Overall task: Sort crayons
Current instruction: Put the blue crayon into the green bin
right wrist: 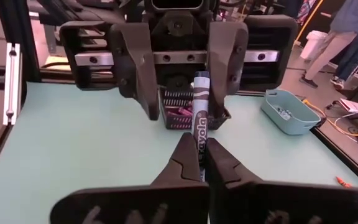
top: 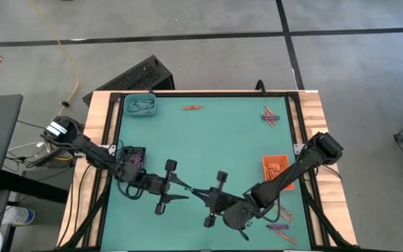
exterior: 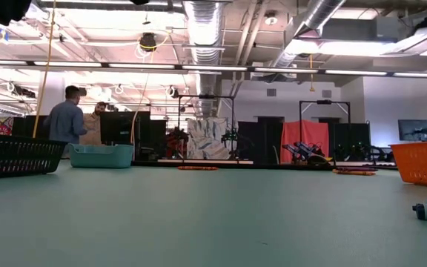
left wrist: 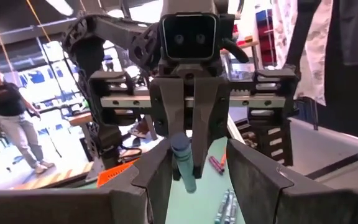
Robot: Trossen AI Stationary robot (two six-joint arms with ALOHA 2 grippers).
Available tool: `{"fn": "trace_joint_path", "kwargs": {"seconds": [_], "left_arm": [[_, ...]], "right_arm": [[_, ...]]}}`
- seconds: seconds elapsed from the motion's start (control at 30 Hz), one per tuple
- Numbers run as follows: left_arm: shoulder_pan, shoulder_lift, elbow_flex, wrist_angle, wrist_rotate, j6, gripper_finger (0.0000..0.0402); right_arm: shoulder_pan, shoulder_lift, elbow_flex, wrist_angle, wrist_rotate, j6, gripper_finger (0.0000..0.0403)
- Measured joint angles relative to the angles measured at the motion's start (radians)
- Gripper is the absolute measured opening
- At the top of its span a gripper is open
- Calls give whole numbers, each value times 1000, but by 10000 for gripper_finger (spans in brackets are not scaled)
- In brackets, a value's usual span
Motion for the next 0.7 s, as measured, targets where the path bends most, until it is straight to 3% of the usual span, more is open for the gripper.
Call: {"fn": "trace_joint_path", "kwargs": {"seconds": [0.2, 0.57, 0.7], "left_arm": [[-12, 0, 0, 21, -48, 31, 128], [-12, 0, 0, 21, -41, 48, 24], [-12, 0, 0, 20, -27, 57, 8]], "right_arm": [[-11, 0, 0, 37, -8, 0, 0], [-11, 0, 0, 36, -16, -4, 0], [-11, 0, 0, 33, -25, -5, 0]]}}
